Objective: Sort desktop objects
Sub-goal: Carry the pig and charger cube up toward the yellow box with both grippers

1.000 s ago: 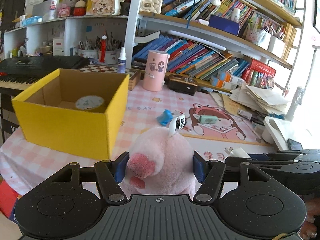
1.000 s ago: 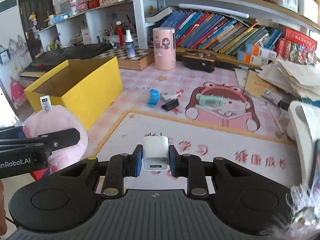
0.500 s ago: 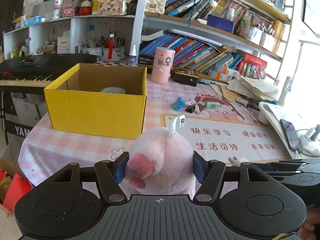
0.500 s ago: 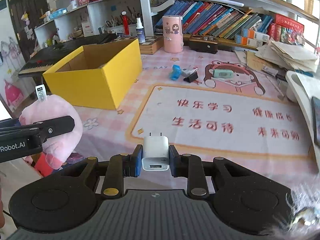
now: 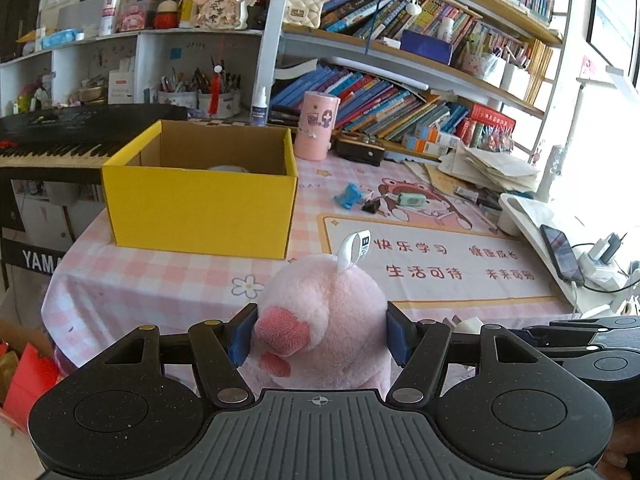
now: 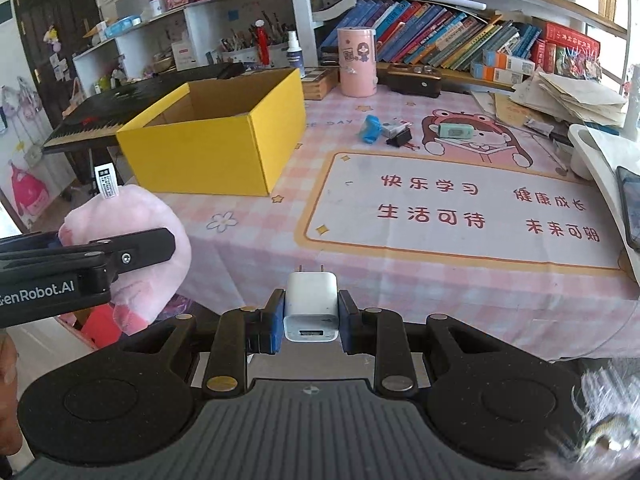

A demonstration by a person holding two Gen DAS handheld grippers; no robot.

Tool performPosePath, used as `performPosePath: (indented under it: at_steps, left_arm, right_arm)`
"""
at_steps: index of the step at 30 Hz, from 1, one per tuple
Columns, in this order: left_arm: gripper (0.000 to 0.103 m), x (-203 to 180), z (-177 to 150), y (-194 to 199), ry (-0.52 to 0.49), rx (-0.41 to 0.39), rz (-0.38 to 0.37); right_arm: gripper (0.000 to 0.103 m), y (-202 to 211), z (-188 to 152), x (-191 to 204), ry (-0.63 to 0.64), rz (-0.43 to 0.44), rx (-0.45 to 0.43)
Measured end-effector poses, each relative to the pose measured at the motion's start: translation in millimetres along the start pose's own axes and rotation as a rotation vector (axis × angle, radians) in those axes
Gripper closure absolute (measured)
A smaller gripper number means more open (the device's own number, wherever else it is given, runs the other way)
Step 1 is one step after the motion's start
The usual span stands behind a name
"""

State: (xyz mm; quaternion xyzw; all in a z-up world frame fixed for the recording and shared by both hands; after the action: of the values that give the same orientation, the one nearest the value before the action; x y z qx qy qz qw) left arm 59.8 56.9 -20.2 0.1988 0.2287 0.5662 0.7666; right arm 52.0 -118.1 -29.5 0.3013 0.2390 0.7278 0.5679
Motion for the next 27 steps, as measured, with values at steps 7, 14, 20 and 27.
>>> performPosePath:
  at_steps: [7,14,20,27]
  left_arm:
    - [0.039,14,-2,15,0.014,-0.033,0.026]
    - [0.039,37,-11,29,0.058,-0.039,0.088]
    - [0.039,54,-14,37,0.083,-0.04,0.136]
    - [0.039,65,-14,43,0.09,-0.051,0.163]
  right_arm:
    - [0.079,5,4,14,0.015,-0.002,-0.029]
    - [0.079,-2,5,41,0.076,0.046,-0.009]
    - [0.079,-9,6,65,0.129,0.094,0.007]
    - [0.079,-15,9,81,0.163,0.125,0.011]
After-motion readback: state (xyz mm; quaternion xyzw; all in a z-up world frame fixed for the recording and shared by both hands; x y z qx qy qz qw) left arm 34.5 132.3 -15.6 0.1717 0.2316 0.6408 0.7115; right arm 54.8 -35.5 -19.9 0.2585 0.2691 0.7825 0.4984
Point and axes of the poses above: each gripper's, at about its wrist camera, not at the fingertips, and y roughly against the way its jaws point, x to its left, z to its top, the point moved 3 cm from there along -y, roughly the way its jaws point, and after that the axes turned 4 degrees about -y, right-handed, at the moved point
